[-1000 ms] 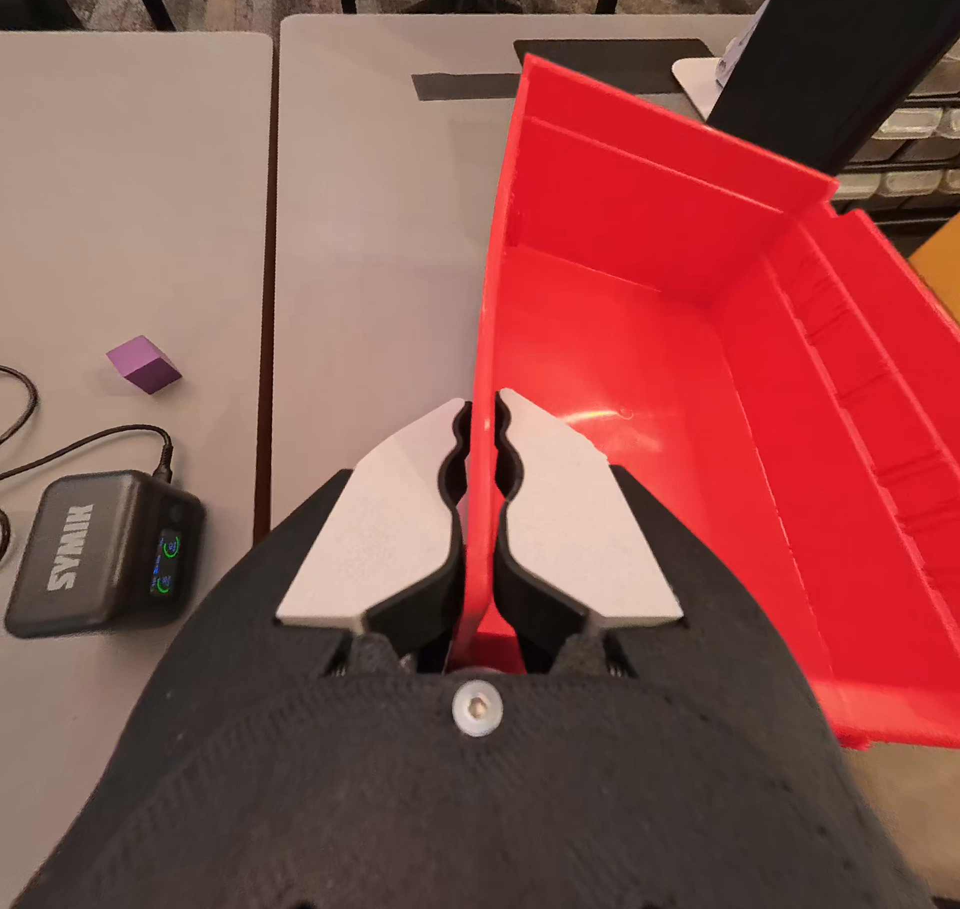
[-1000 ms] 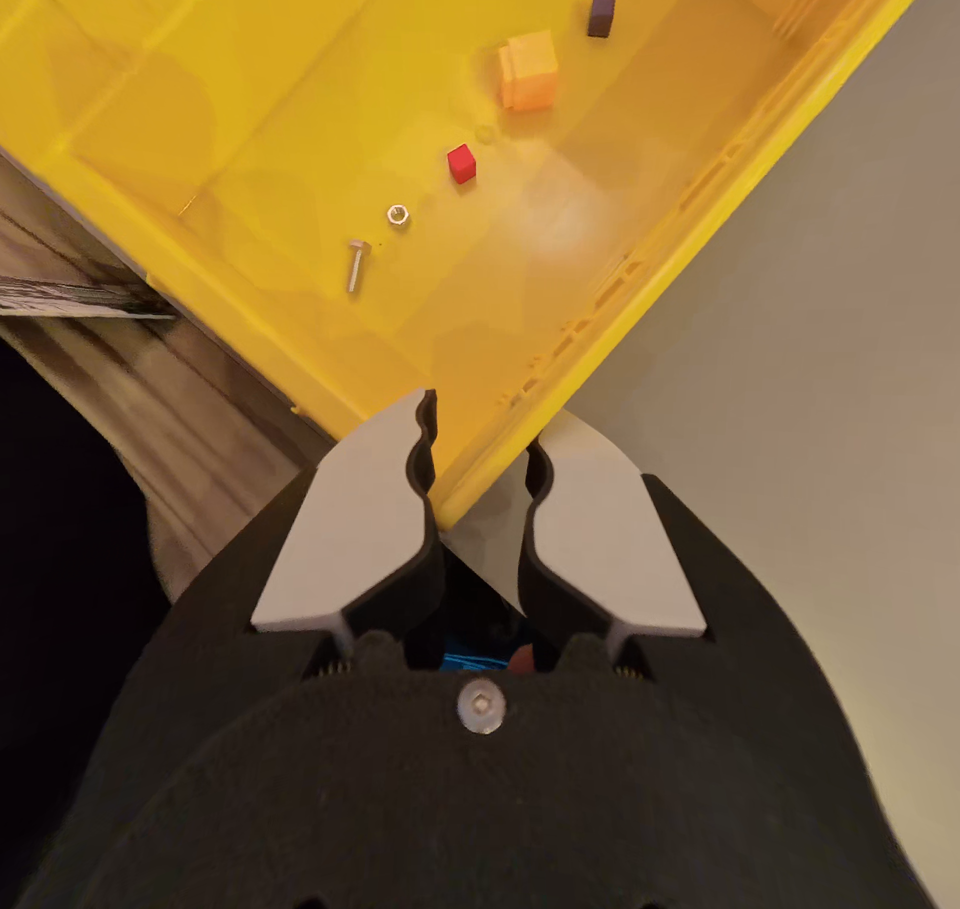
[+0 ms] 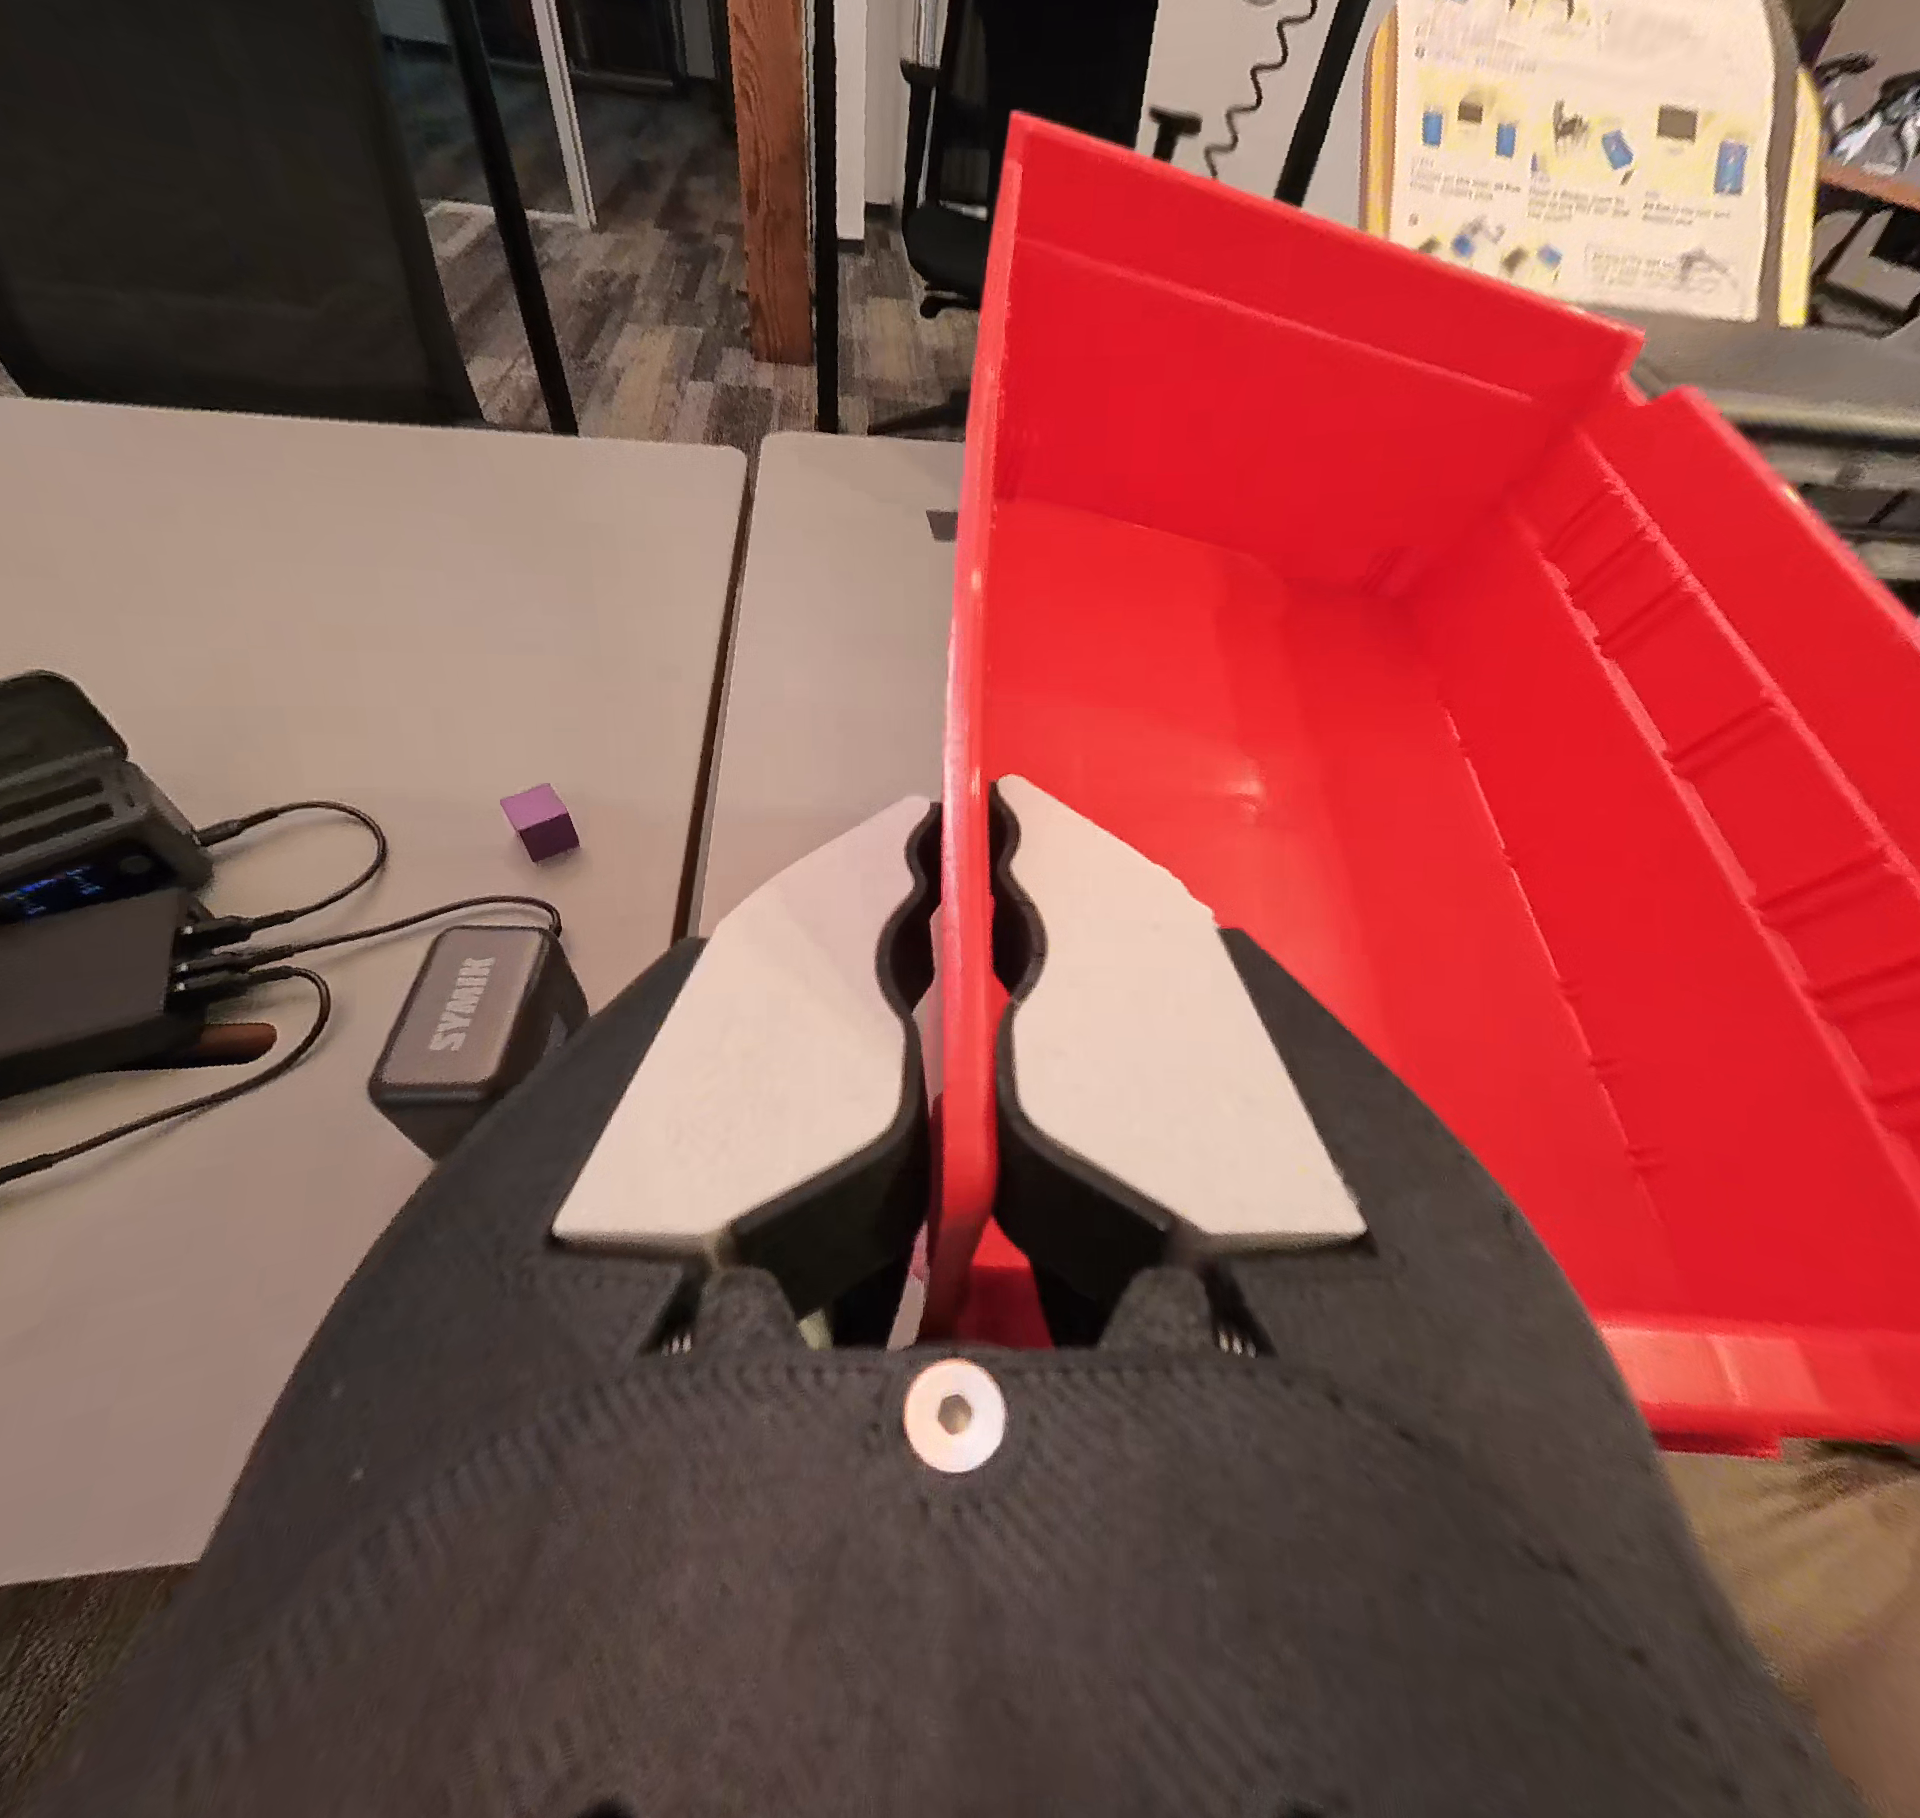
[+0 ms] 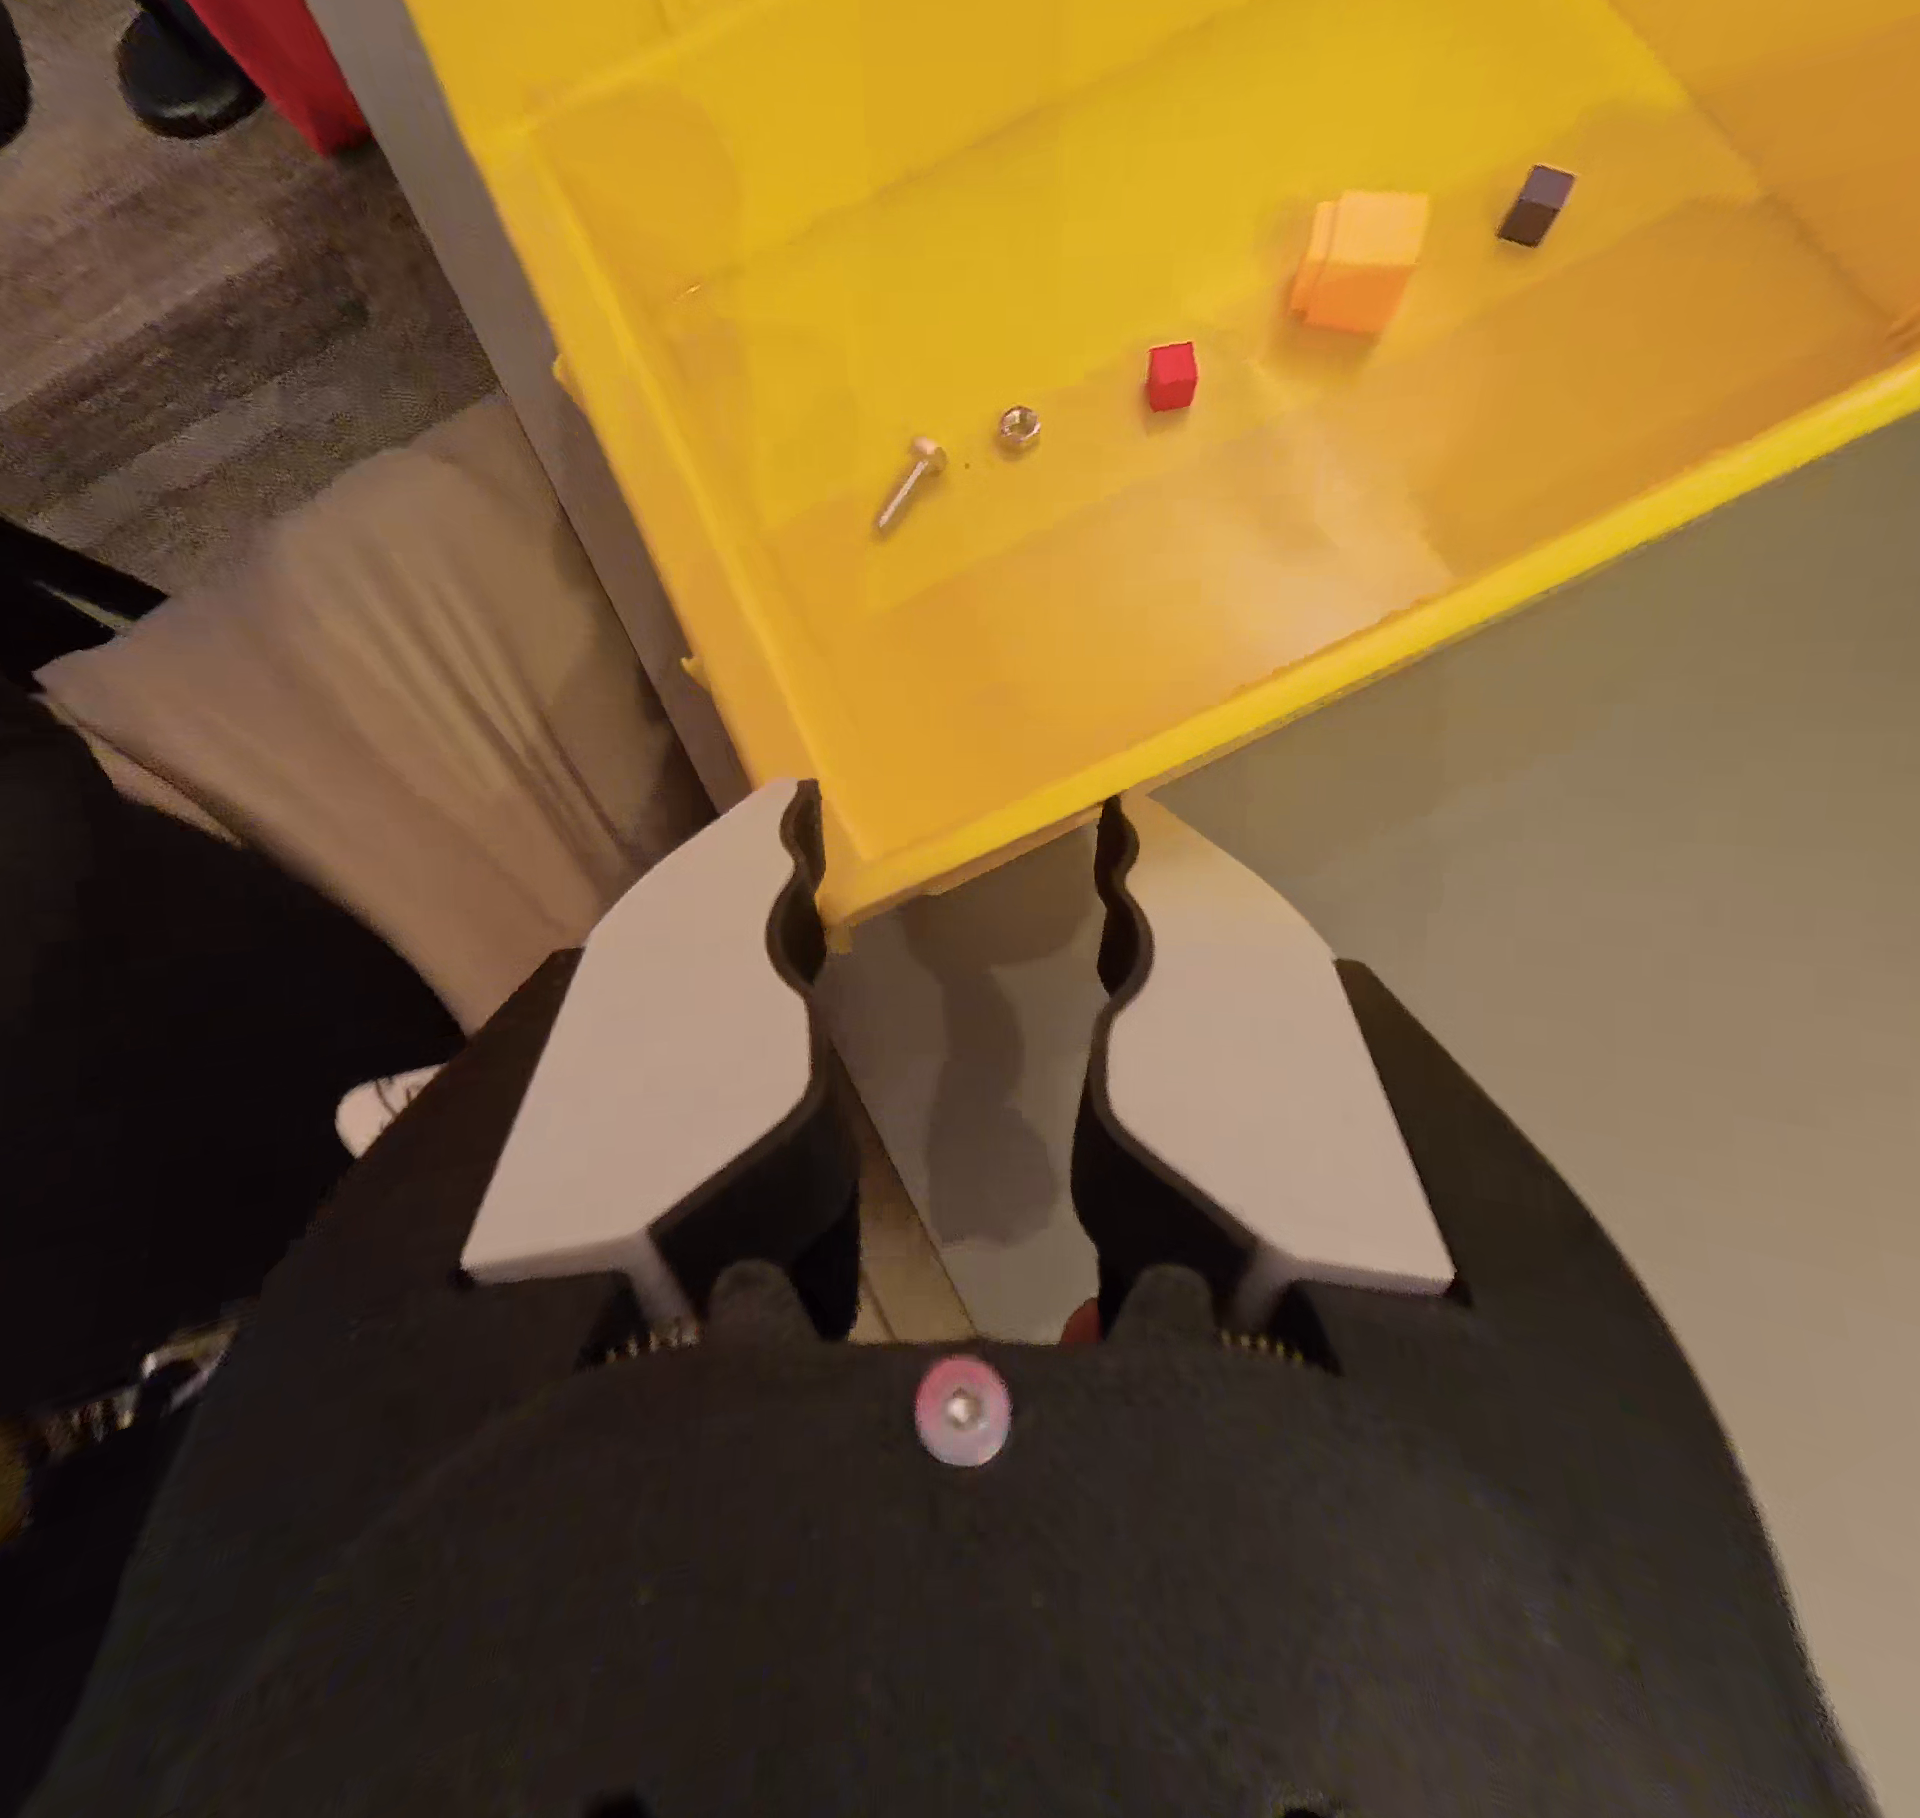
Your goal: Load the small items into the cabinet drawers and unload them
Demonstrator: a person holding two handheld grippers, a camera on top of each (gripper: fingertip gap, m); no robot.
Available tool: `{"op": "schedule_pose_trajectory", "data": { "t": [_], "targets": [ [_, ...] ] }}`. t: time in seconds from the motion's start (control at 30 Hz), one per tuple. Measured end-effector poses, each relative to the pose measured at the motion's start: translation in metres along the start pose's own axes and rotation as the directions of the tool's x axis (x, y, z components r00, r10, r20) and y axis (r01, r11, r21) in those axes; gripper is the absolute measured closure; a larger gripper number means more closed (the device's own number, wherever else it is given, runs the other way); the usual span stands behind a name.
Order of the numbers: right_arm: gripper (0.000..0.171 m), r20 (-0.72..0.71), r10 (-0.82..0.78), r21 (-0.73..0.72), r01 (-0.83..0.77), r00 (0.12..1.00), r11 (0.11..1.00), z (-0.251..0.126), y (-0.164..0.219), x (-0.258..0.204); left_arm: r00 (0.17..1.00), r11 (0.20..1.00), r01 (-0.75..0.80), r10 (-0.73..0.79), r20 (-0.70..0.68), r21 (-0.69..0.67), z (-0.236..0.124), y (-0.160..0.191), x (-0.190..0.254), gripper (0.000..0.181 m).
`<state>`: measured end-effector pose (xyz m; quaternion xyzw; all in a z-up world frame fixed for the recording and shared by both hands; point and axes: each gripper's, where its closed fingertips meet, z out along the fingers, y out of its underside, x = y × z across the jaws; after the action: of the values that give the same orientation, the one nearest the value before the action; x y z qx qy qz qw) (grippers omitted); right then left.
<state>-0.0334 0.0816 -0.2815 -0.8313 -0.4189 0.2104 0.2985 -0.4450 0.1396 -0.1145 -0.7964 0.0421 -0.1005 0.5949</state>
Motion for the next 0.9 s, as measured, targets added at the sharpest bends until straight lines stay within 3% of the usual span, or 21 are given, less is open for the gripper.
{"op": "schedule_pose_trajectory", "data": {
  "t": [0.03,0.27,0.4,0.63,0.73,0.9],
  "targets": [
    [0.122,0.009,-0.015,-0.003,0.015,1.0,1.0,0.005,-0.005,-0.003,1.0,1.0,0.005,-0.005,-0.003,0.014,-0.004,-0.004,0.0,0.176],
    [0.111,0.117,-0.062,0.003,0.062,0.991,0.998,0.043,-0.039,-0.031,0.999,0.996,-0.037,0.04,-0.031,0.082,-0.024,-0.035,0.025,0.176],
    [0.098,0.165,-0.039,0.027,0.035,0.986,0.999,0.035,-0.049,-0.034,0.993,0.993,-0.077,0.084,-0.088,0.084,-0.017,-0.046,0.066,0.177],
    [0.103,0.052,0.124,0.209,-0.132,0.991,0.969,-0.07,-0.038,0.038,0.942,0.989,-0.13,0.147,-0.302,0.075,0.028,-0.055,0.198,0.177],
    [0.108,0.014,0.205,0.314,-0.199,0.979,0.928,-0.134,-0.015,0.071,0.893,0.984,-0.166,0.177,-0.413,0.063,0.056,-0.05,0.281,0.177],
    [0.107,-0.112,0.33,0.436,-0.252,0.937,0.864,-0.231,0.041,0.117,0.812,0.969,-0.247,0.203,-0.548,-0.006,0.102,-0.011,0.417,0.177]
  ]
}}
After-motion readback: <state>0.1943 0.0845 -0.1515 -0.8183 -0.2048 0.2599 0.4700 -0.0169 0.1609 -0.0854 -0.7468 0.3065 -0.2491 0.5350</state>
